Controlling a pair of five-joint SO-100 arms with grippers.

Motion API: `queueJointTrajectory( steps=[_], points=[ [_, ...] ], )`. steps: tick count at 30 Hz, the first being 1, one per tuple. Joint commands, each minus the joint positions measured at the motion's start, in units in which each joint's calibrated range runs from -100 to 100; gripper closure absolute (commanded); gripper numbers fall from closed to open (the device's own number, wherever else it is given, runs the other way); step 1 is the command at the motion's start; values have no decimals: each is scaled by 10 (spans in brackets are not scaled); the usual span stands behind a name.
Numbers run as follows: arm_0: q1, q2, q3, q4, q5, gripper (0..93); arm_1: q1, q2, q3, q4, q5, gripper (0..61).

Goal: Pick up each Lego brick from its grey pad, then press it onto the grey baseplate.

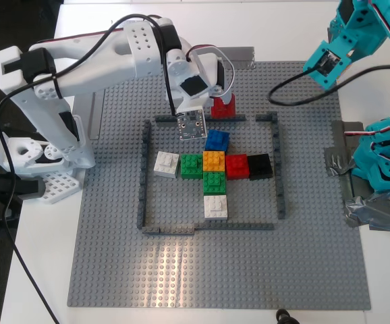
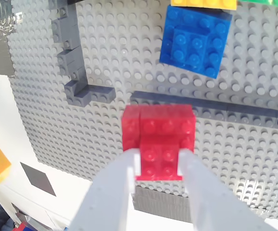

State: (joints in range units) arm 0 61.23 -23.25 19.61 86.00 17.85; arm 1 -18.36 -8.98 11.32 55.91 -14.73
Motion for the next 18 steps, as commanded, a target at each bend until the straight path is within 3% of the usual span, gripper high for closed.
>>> queueJointTrajectory(
  steps=[1, 9, 18],
  points=[
    [-20, -68, 28, 4, 25, 927, 9, -3, -19, -17, 0, 612],
    [-28, -113, 47, 16, 29, 927, 32, -2, 33, -45, 3, 612],
    [-79, -118, 46, 140, 63, 927, 51, -12, 78, -53, 11, 612]
  ],
)
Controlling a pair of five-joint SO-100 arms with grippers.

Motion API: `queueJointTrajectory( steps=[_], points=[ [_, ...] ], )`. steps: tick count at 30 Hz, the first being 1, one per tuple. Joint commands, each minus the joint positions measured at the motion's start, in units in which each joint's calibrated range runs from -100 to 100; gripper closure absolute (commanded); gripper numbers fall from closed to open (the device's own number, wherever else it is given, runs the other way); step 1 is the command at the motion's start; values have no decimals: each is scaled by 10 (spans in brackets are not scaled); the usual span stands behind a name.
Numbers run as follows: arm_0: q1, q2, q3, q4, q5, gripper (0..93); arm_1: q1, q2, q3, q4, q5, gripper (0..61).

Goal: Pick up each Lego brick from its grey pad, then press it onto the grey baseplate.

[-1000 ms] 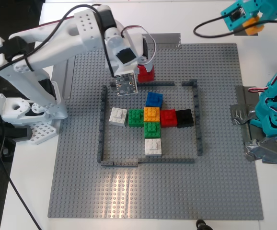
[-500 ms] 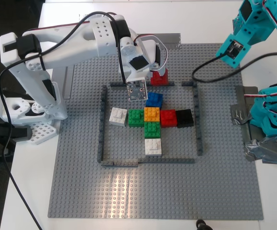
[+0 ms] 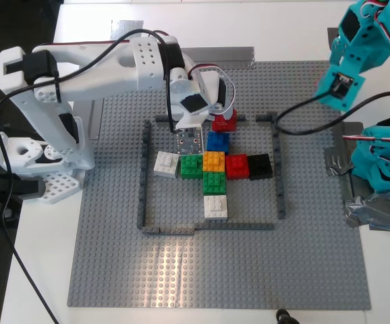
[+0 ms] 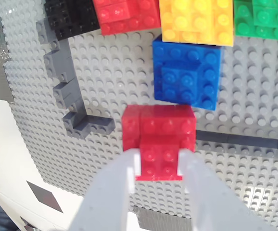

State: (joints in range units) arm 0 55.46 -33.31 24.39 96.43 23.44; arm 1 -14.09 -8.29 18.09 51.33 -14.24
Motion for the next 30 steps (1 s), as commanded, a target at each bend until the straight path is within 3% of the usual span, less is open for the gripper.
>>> queueJointTrajectory(
  steps=[1, 7, 16, 21, 27, 30],
  points=[
    [-30, -17, -1, 36, 7, 927, 10, -22, 16, -9, 7, 612],
    [-87, -61, 12, 36, -7, 927, 7, -36, 21, -8, 8, 612],
    [-265, -192, 85, 36, -58, 927, -5, -35, -4, -6, 8, 612],
    [-332, -199, 80, 36, -65, 927, -15, -32, -8, -20, 9, 609],
    [-420, -198, 73, -13, -123, 927, -31, -15, -21, -6, 16, 610],
    [-472, -196, 59, -20, -178, 927, -36, -6, -22, -2, 20, 610]
  ],
)
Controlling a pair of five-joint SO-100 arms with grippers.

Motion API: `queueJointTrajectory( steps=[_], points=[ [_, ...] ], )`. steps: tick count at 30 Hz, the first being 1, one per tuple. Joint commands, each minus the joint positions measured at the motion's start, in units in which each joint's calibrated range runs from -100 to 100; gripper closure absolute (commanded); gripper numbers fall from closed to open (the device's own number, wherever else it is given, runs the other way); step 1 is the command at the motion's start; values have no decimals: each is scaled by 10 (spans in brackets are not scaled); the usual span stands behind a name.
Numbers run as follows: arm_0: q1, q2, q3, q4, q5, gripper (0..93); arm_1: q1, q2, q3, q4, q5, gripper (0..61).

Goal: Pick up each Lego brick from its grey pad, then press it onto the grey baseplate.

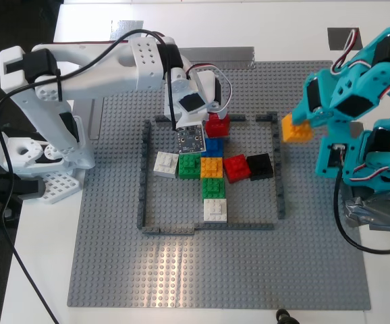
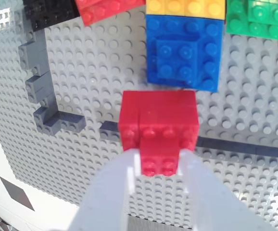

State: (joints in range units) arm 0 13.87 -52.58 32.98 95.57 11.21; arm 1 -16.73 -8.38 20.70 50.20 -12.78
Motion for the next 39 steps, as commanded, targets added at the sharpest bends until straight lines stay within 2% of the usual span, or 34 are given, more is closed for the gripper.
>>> queueJointTrajectory(
  steps=[1, 7, 11, 16, 19, 24, 27, 29, 39],
  points=[
    [-79, 1, -30, -12, -78, 927, -11, -2, -48, 10, 5, 610],
    [-181, 71, -47, -12, -181, 927, -15, 6, -58, 43, -4, 610],
    [-225, 122, -81, -12, -208, 927, -12, 7, -54, 46, -4, 610],
    [-246, 182, -119, -43, -216, 927, -6, 7, -45, 39, -1, 609],
    [-247, 214, -131, -66, -216, 927, -1, 2, -31, 24, 0, 566],
    [-247, 260, -135, -95, -211, 927, -1, -2, -21, 14, 5, 560],
    [-247, 284, -135, -98, -211, 927, -2, 0, -21, 16, 5, 563],
    [-247, 303, -135, -99, -211, 927, -4, 1, -22, 22, 7, 598],
    [-241, 362, -135, -107, -211, 927, -9, 7, -17, 31, 5, 604]
  ],
)
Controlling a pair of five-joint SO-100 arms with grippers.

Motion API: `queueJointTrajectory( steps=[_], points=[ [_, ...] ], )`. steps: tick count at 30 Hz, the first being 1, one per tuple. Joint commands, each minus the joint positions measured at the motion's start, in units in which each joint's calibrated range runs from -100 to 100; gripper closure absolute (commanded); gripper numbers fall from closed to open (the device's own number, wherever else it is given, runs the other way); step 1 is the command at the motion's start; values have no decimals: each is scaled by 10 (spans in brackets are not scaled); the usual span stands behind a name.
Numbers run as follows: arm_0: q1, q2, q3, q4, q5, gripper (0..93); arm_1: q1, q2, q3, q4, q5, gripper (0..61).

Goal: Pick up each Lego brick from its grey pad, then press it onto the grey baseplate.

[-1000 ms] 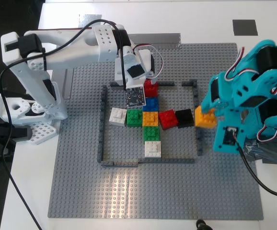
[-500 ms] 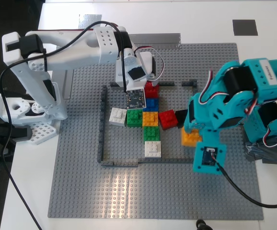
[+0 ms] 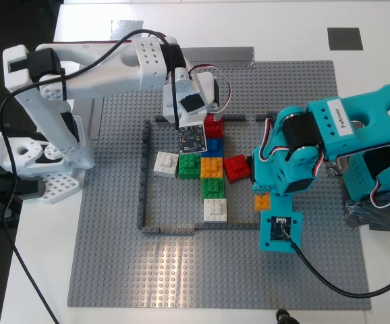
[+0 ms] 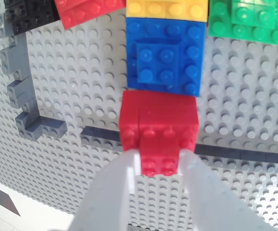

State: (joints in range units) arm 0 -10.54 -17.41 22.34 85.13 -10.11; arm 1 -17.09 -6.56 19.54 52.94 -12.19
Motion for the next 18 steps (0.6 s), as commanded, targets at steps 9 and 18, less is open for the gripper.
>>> queueJointTrajectory(
  steps=[9, 18],
  points=[
    [19, 54, -29, -33, 13, 927, -9, -5, 4, 5, 3, 521],
    [33, 104, -76, -40, 18, 927, -4, -4, 2, 11, 2, 431]
  ],
)
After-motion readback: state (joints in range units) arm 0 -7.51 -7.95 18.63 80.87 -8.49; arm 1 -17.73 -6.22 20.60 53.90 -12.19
